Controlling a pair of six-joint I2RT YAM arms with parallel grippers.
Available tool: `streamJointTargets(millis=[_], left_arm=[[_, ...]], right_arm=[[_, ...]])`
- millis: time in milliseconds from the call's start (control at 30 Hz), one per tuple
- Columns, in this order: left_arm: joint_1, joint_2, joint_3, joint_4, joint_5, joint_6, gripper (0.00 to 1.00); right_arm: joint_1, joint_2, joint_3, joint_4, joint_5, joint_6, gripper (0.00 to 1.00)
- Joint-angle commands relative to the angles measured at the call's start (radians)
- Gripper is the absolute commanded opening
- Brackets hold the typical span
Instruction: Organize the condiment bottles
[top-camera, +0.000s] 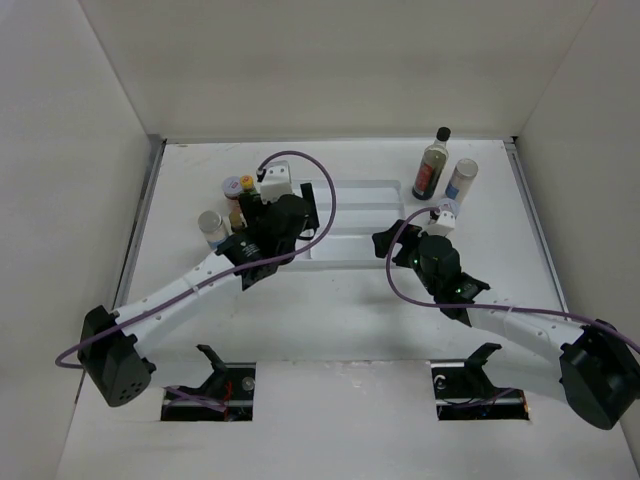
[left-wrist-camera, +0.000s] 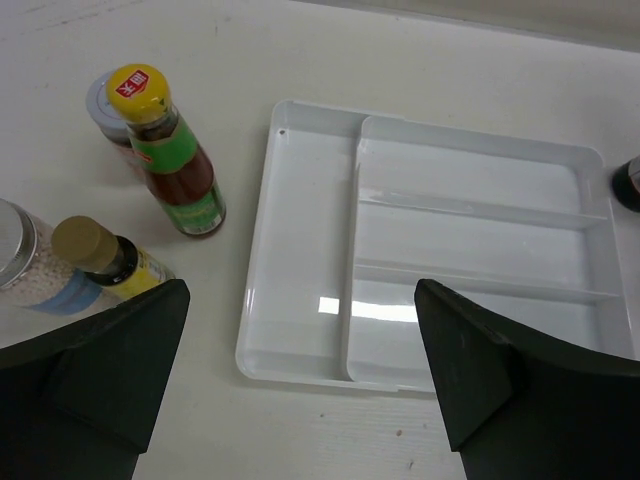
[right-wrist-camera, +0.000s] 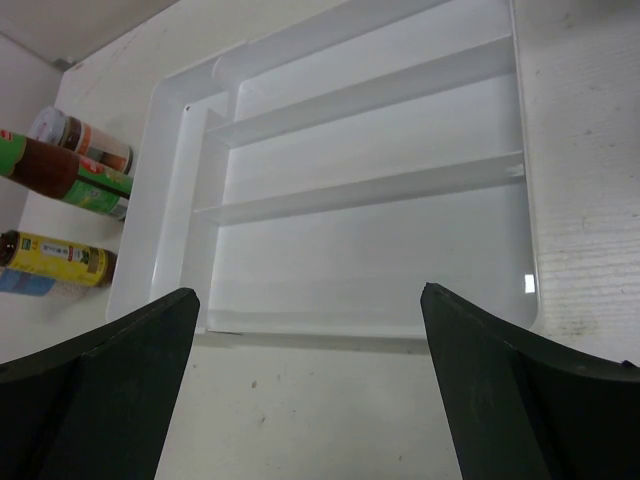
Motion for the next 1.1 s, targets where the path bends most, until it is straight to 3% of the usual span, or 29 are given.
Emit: streamJointTargets(millis=[0,333,433,467,500,533,567,600,633,667,733,767,833,900,1067], left_arm=[[0.037,-0.02,0.054,0.043,-0.019,0.034,1.0],[0.156,-0.009,0.1,0.127,-0.103,0.143,1.0],[0.196,-0.014,0.094,0.179,-0.037,0.172,1.0],[0.204,-0.02,0.086,0.188,-0.013,0.172,0.98],[0.218,-0.021,0.074,0.214,0.01,0.174,0.83],[0.235,-0.017,0.066,0.237,0.024,0.18,0.61],[0.248,-0.006,0.065,0.247,0.03,0.183,0.47],[0.27,0.015,0.069,0.244,0.04,0.184,0.38],[0.287,0.035,0.074,0.235,0.046,0.186,0.37],[0.301,0.052,0.076,0.227,0.049,0.18,0.4],[0.319,0.086,0.071,0.231,0.053,0.175,0.56],[0.328,0.106,0.074,0.233,0.053,0.174,0.66],[0.356,0.149,0.086,0.238,0.055,0.172,0.74],[0.383,0.183,0.098,0.247,0.061,0.163,0.74],[0.41,0.258,0.14,0.25,0.106,0.147,0.72]], right_arm=[[0.001,-0.012,0.031,0.049,-0.001,-0.009,1.0],[0.033,0.016,0.025,0.133,0.002,-0.067,1.0],[0.059,0.037,0.022,0.176,-0.021,-0.073,1.0],[0.065,0.043,0.02,0.189,-0.027,-0.078,1.0],[0.073,0.046,0.02,0.204,-0.041,-0.083,0.97],[0.079,0.046,0.019,0.216,-0.058,-0.084,0.76],[0.082,0.039,0.019,0.221,-0.074,-0.086,0.4],[0.084,0.028,0.017,0.213,-0.085,-0.086,0.19],[0.084,0.017,0.014,0.21,-0.094,-0.084,0.12],[0.084,0.008,0.013,0.206,-0.099,-0.086,0.12],[0.084,-0.006,0.007,0.212,-0.099,-0.095,0.21],[0.084,-0.012,0.002,0.218,-0.096,-0.098,0.31],[0.084,-0.014,-0.007,0.23,-0.09,-0.098,0.51],[0.084,-0.003,-0.016,0.247,-0.104,-0.103,0.63],[0.081,0.031,-0.01,0.247,-0.125,-0.112,0.65]])
